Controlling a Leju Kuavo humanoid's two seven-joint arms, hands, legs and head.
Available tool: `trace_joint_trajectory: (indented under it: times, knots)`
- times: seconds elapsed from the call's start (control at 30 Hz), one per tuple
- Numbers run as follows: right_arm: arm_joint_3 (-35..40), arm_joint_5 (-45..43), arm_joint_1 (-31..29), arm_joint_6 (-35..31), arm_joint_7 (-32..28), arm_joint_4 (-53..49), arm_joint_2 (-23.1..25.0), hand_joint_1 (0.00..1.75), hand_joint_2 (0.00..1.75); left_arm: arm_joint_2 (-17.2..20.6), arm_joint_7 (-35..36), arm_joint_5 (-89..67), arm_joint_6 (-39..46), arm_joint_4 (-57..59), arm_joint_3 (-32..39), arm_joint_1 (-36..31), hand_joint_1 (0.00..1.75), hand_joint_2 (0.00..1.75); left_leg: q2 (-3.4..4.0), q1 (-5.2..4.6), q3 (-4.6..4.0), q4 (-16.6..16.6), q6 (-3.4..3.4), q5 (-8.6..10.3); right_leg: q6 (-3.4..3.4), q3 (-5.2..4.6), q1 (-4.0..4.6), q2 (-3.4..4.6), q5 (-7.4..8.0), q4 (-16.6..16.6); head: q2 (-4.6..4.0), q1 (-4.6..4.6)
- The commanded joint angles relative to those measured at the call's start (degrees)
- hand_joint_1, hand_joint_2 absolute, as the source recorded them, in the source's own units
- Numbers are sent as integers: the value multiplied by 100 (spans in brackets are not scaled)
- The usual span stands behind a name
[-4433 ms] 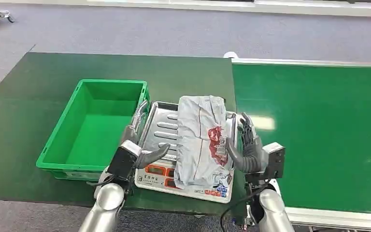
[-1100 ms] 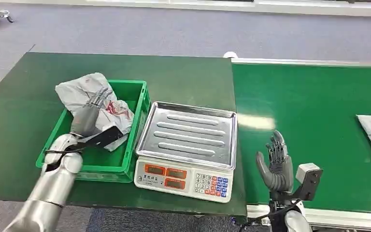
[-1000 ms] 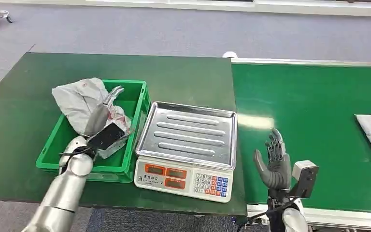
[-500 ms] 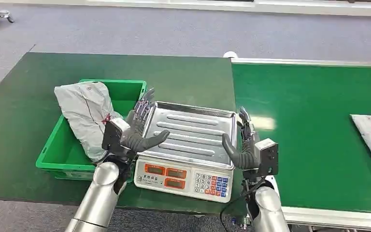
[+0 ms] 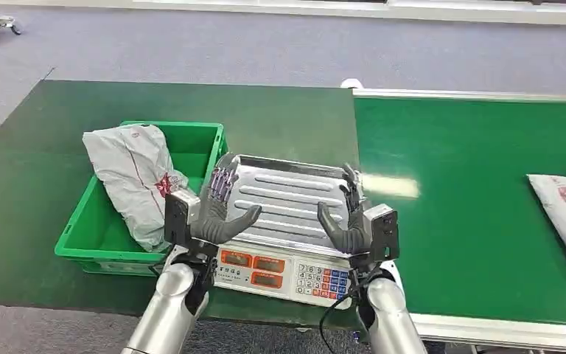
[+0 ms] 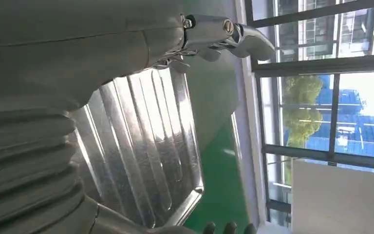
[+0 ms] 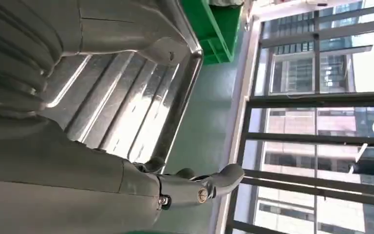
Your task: Moved the parcel from conveyor to table for the left to box.
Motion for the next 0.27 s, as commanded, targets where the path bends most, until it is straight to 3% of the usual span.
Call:
trace_joint_trajectory:
  times: [0.03, 0.27]
  knots:
    - [98, 47, -187, -79, 10, 468, -113, 0, 0, 19, 143, -149, 140, 189, -142, 55, 0, 175, 2, -1, 10, -7, 1, 0, -1, 10, 0, -4, 0, -7, 0, 2]
    - [106, 153, -51, -217, 3, 345, -150, 0, 0, -26, 130, -228, 188, 176, -131, 90, 0, 175, 2, 3, 19, -12, 2, 0, -3, 22, 4, -8, 1, -16, 0, 2]
